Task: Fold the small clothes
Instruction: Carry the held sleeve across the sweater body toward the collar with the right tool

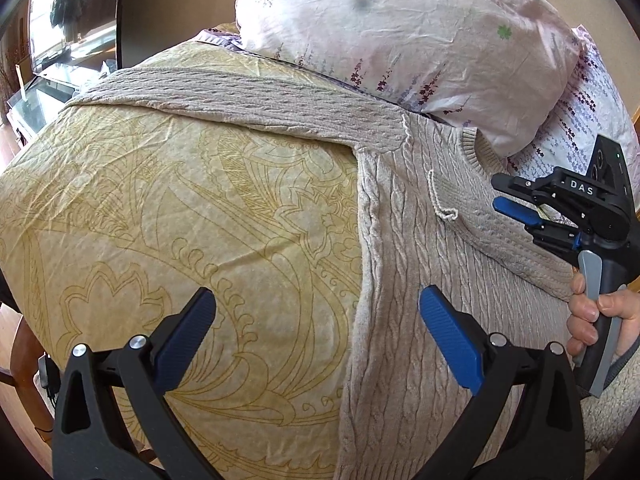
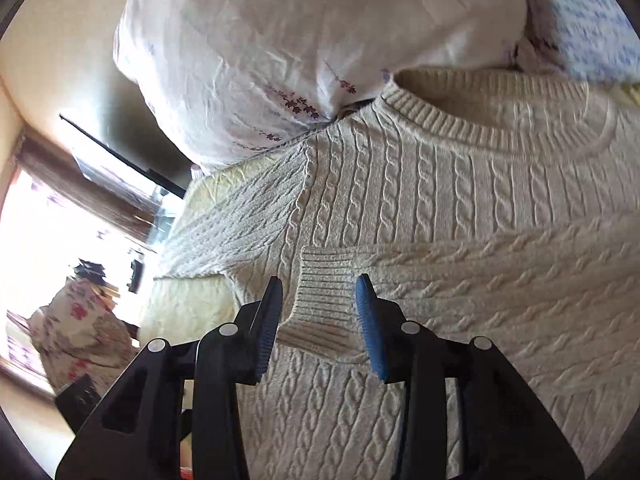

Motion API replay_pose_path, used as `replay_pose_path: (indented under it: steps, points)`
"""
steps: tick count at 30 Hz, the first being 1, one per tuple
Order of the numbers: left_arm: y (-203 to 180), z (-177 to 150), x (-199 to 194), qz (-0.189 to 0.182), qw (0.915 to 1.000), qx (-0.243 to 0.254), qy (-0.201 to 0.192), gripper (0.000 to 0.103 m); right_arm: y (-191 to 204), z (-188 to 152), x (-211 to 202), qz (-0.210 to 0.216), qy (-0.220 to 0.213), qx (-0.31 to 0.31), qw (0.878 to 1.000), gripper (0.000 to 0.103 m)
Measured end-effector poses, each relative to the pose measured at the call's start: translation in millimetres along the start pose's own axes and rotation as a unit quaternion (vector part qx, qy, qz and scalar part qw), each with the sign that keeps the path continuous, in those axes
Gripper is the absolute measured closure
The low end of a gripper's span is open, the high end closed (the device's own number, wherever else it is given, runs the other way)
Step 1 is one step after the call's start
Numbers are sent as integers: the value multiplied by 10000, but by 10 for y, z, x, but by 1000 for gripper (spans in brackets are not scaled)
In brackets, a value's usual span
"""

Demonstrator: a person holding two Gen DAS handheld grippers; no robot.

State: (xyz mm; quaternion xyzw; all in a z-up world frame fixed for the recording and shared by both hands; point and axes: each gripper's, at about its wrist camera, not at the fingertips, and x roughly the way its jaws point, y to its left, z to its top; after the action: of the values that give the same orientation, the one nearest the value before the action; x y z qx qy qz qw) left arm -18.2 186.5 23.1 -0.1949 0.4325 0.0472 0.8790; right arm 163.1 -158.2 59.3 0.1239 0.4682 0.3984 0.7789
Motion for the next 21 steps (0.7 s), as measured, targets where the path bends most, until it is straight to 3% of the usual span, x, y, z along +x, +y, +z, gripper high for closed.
replay_pose_path:
  steps: [3,5,9,13,14,15,16,21]
  points:
    - [-34,23,15,-71,9999,91,-14,2,275,69,163,-777,-69,-962,9923,63]
    - [-40,38,3,-115,9998,148,-49,2,344,126,327,-1043,92,-1319,9857,63]
    - [15,61,-27,-124,9997,185,-123,2,277,179,582,-1233,632,-1714,9754,60]
    - [141,83,8,-74,9999,-14,-82,2,386,94,677,-1307,744,-2331,9607,57]
    - [167,89,23,-68,9999,-65,-63,2,472,56,720,-1288,733,-2457,9580,65]
    - [190,96,36,-70,9999,-107,-48,2,492,40,713,-1211,727,-2522,9573,84]
    - [205,104,49,-75,9999,-137,-39,2,492,41,702,-1148,729,-2504,9585,90]
    - [204,147,82,-122,9999,-111,-47,2,418,96,474,-913,319,-2069,9736,94]
